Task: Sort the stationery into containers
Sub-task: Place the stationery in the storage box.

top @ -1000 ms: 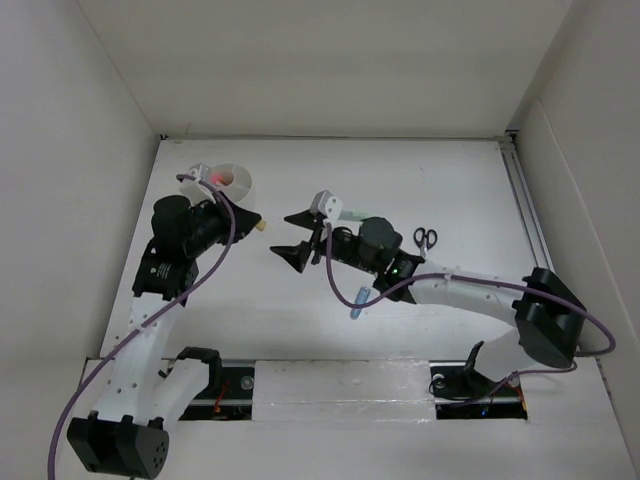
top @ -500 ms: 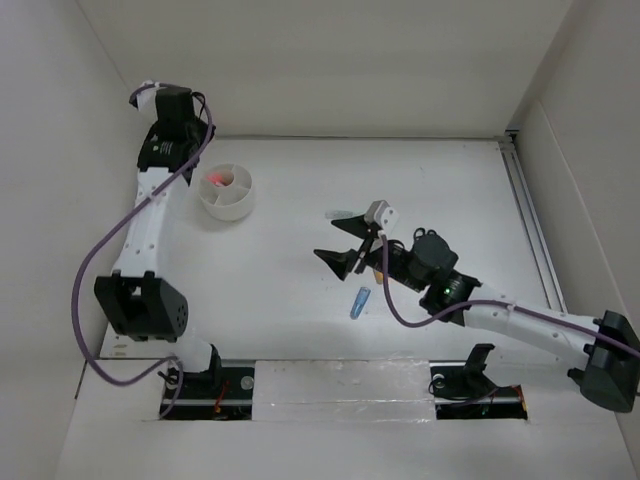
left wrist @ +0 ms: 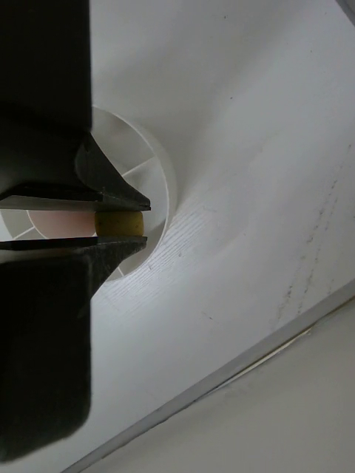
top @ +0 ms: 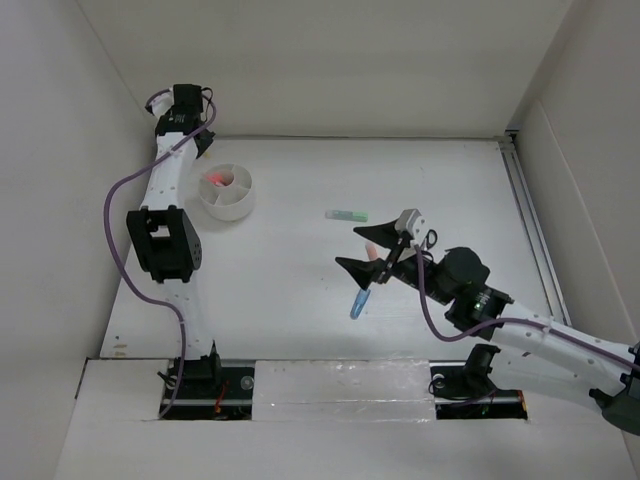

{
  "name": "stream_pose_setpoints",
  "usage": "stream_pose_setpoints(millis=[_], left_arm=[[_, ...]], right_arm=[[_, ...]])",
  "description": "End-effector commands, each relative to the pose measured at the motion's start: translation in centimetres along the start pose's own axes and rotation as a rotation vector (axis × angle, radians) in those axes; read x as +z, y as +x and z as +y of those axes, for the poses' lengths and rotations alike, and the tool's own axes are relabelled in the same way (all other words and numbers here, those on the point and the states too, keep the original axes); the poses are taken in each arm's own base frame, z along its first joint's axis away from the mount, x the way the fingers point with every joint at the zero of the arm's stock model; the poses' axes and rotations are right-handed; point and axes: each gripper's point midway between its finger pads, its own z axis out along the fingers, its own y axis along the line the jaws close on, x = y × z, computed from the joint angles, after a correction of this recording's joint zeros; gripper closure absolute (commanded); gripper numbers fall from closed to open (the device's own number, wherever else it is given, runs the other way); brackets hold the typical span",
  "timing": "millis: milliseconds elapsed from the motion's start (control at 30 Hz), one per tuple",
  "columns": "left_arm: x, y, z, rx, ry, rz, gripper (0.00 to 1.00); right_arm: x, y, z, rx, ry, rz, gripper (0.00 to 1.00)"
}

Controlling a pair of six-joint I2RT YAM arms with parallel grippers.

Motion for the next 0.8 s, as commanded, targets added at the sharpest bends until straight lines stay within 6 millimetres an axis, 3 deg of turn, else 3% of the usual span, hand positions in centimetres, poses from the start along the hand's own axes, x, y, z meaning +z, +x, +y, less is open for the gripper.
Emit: stream_pose_setpoints(millis=[0,67,100,300,767], left_arm=[[-1.8,-1.3,-1.0,0.015,0.051,-0.024,1.00],[-1.7,-0.6,-1.3,0.045,0.079,0.001,1.00],[-0.6,0.2,-1.0,0.065,0.062,0.019,1.00],[0.6,1.1,-0.8,0.085,0.048,0.046,1.00],[2.5,1.7,-1.3,0.115,0.057,0.050,1.00]], right_arm=[[-0.2,0.0,0.1,0.014,0.006,0.001,0.23],[-0.2,0.0,0.1,0.014,0.006,0.001,0.23],[-0.2,0.0,0.2,0.014,-0.003,0.001,0.23],[-0.6,-0.3,0.3,0.013,-0.004,-0.011,0.23],[-1.4,-0.6,0.3,0.003,-0.004,-0.027,0.21]])
